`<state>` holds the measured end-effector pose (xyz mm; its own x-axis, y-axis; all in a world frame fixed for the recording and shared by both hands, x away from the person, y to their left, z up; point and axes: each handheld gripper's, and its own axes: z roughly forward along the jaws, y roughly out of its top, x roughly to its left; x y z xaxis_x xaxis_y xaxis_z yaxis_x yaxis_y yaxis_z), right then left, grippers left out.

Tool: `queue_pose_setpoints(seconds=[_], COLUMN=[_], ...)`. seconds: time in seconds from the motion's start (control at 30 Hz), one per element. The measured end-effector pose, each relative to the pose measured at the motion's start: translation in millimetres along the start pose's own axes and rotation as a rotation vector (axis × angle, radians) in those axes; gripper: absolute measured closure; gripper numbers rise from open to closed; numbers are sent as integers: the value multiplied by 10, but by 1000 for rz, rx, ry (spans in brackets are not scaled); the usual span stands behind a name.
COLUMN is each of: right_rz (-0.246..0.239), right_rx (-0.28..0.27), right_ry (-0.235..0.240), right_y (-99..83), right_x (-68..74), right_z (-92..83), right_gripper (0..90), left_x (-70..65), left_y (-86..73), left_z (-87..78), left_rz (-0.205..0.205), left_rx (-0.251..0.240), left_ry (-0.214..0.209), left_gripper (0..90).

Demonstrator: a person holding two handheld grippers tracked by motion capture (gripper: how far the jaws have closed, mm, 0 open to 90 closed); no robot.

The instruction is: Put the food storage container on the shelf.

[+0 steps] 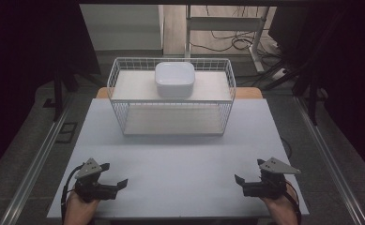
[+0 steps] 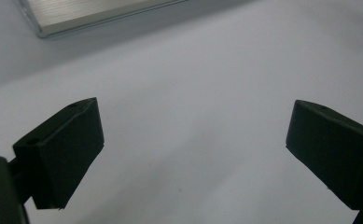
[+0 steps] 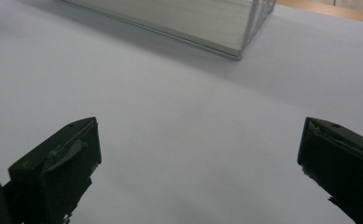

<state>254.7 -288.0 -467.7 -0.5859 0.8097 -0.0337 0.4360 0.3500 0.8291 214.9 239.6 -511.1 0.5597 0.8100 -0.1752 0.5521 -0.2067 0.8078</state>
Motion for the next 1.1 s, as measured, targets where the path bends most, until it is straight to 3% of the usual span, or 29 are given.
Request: queue_pose_setpoints(seconds=[0.13,0.5,0.87,1.0,1.1], right_rz=[7,36,57,97,101], right_rx=[8,37,98,106,112], right_ry=[-29,-50,-47,-29,-30], right_y=[-86,-262,-427,-455,-457], right_x=[-53,-112,-145,-184,-188], right_z=[-37,-72,-52,-51,-46], right_gripper=[0,0,0,0,0], left_x=[39,90,109,137,137], left_y=[-73,-185,-229,-232,-226], left_z=[-43,-92,-49,-48,-37], left_rz=[-14,-24,-40,-61,-64], left_rx=[-2,8,44,45,53], left_ry=[19,54,66,58,64], left_gripper=[36,31,25,27,29])
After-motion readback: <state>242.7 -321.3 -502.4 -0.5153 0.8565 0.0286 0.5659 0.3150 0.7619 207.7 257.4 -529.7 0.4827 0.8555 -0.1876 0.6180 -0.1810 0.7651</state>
